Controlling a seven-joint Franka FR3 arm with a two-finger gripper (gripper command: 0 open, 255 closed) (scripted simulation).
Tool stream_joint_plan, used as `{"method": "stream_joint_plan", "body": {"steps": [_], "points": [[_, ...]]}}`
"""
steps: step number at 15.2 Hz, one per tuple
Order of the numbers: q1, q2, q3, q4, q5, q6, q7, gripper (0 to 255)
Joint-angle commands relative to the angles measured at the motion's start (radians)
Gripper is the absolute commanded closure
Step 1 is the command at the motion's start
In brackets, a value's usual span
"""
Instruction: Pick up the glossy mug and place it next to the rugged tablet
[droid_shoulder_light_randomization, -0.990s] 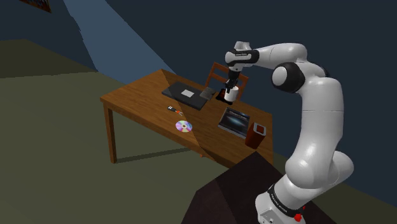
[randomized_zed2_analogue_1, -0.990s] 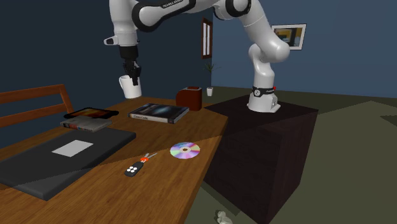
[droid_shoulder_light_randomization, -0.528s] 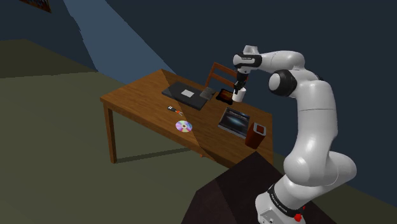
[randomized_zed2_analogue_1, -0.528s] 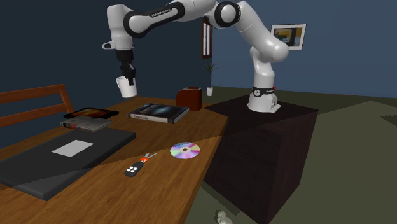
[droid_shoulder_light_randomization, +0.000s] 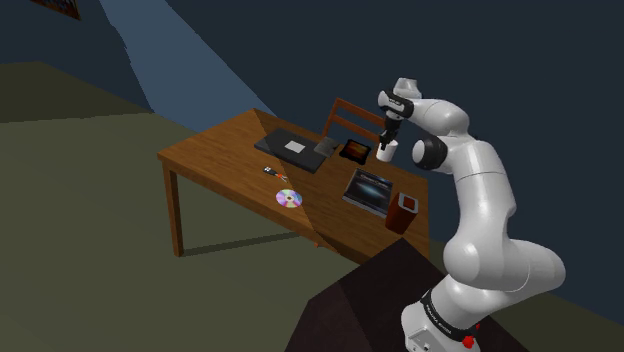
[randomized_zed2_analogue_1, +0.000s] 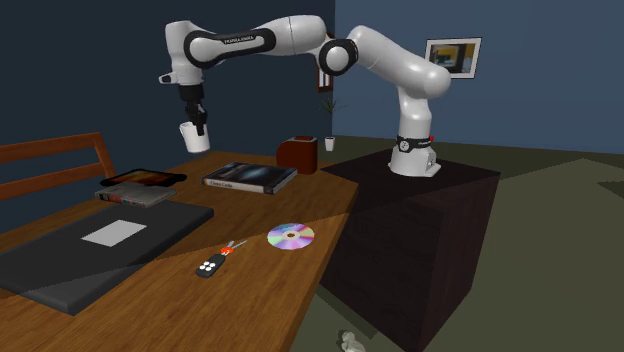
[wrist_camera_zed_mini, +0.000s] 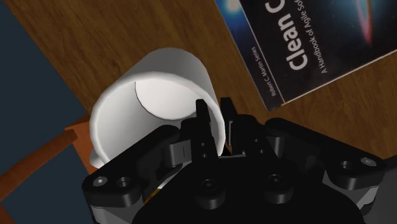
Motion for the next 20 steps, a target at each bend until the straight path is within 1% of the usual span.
{"method": "stream_joint_plan", "body": {"steps": [1, 6, 13, 20], "points": [[-0.009, 0.033, 0.001, 0.037, 0.002, -0.002, -0.007, 255], [-0.005, 0.023, 0.001, -0.049, 0.001, 0.074, -0.004, 255], [-0.003, 0.048, 0.002, -0.104, 0.001, 0.154, 0.002, 255], [-0.003, 0.048, 0.002, -0.104, 0.001, 0.154, 0.002, 255]]}}
